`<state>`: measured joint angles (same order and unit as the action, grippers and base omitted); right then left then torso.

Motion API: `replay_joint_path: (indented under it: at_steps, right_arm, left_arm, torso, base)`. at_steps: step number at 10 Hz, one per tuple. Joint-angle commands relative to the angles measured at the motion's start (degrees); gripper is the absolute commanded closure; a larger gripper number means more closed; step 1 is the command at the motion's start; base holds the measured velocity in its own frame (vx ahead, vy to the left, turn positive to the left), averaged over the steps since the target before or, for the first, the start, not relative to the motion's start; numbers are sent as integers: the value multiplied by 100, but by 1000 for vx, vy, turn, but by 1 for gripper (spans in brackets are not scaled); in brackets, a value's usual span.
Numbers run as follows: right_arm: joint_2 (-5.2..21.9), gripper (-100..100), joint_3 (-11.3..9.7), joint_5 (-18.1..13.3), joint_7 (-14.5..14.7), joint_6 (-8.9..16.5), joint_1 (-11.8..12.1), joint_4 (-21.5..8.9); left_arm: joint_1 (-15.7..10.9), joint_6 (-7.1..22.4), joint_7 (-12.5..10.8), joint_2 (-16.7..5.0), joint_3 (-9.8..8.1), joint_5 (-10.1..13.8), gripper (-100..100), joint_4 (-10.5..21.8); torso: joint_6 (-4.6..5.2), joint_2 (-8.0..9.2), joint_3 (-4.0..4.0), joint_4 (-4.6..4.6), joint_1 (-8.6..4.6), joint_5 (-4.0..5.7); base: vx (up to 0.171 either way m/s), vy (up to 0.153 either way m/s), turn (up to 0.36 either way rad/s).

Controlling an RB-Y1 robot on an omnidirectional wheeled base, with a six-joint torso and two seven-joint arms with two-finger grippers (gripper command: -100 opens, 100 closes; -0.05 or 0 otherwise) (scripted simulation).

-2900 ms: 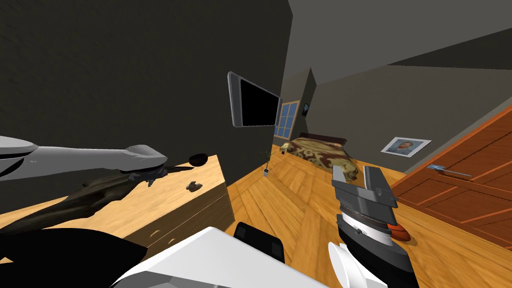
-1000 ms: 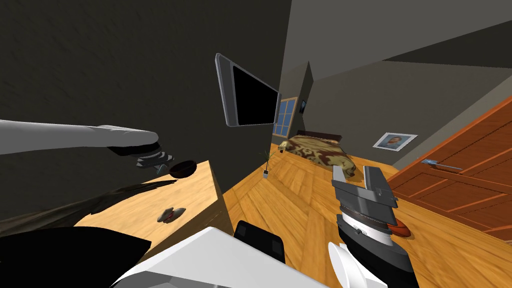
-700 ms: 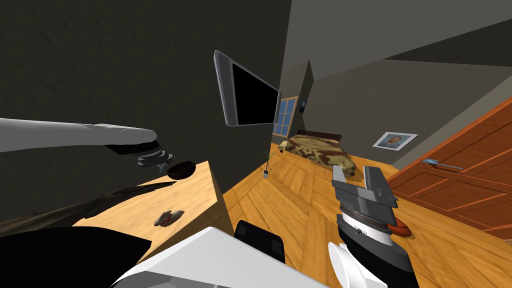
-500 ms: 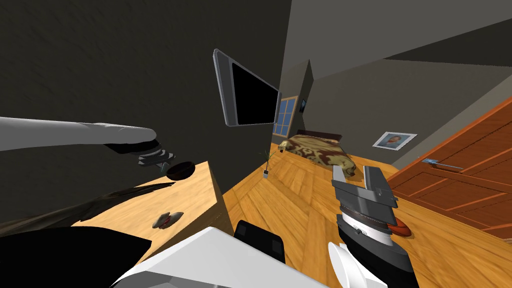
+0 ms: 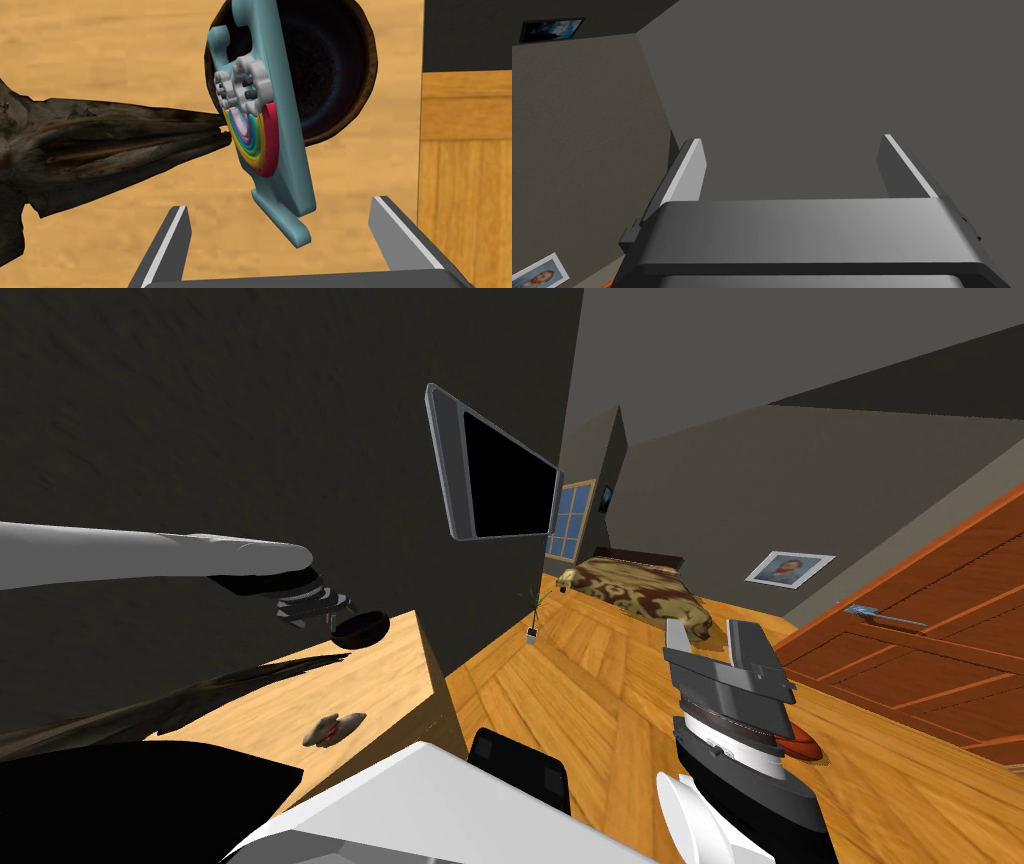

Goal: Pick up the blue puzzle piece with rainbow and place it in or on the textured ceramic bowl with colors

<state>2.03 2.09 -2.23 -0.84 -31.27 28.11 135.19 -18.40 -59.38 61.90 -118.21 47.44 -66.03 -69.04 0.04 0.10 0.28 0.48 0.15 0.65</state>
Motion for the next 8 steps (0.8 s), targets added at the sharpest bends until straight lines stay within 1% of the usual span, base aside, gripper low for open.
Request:
replay_joint_path:
  at_steps: [1, 2, 3, 4, 5, 6, 7, 8]
  right_arm:
    - [0, 0, 0, 0, 0, 0, 0, 0]
    - [0, 0, 0, 0, 0, 0, 0, 0]
    - [0, 0, 0, 0, 0, 0, -1, 0]
    - [0, 0, 0, 0, 0, 0, -1, 0]
    - [0, 0, 0, 0, 0, 0, -1, 0]
    - [0, 0, 0, 0, 0, 0, -1, 0]
    - [0, 0, 0, 0, 0, 0, 0, 0]
    - [0, 0, 0, 0, 0, 0, -1, 0]
  left_arm:
    - [0, 0, 0, 0, 0, 0, 0, 0]
    - [180, -235, -98, 102, -286, -223, -100, 96]
    - [180, -235, -98, 102, -445, -223, -100, 96]
    - [359, -470, -196, 204, -623, -446, -100, 192]
    - [359, -470, -196, 204, -792, -446, -100, 192]
    - [359, -470, -196, 204, -889, -446, -100, 192]
    - [539, -705, -294, 306, -1095, -669, -100, 289]
    - [539, -705, -294, 306, -1283, -669, -100, 289]
  torso:
    - [0, 0, 0, 0, 0, 0]
    - [0, 0, 0, 0, 0, 0]
    - [5, 10, 4, 1, 3, -1]
    - [0, 15, 9, 4, 7, -1]
    - [2, 24, 13, 5, 11, -3]
    - [-1, 25, 15, 7, 12, -2]
    - [-1, 15, 10, 5, 7, -2]
    - [2, 16, 9, 3, 8, -2]
  base:
    - [0, 0, 0]
    - [-41, 12, -127]
    - [-52, 23, -66]
    - [-73, 31, -97]
    - [-69, 32, -51]
    - [-27, 14, 4]
    - [-41, 18, -95]
    - [-46, 20, -72]
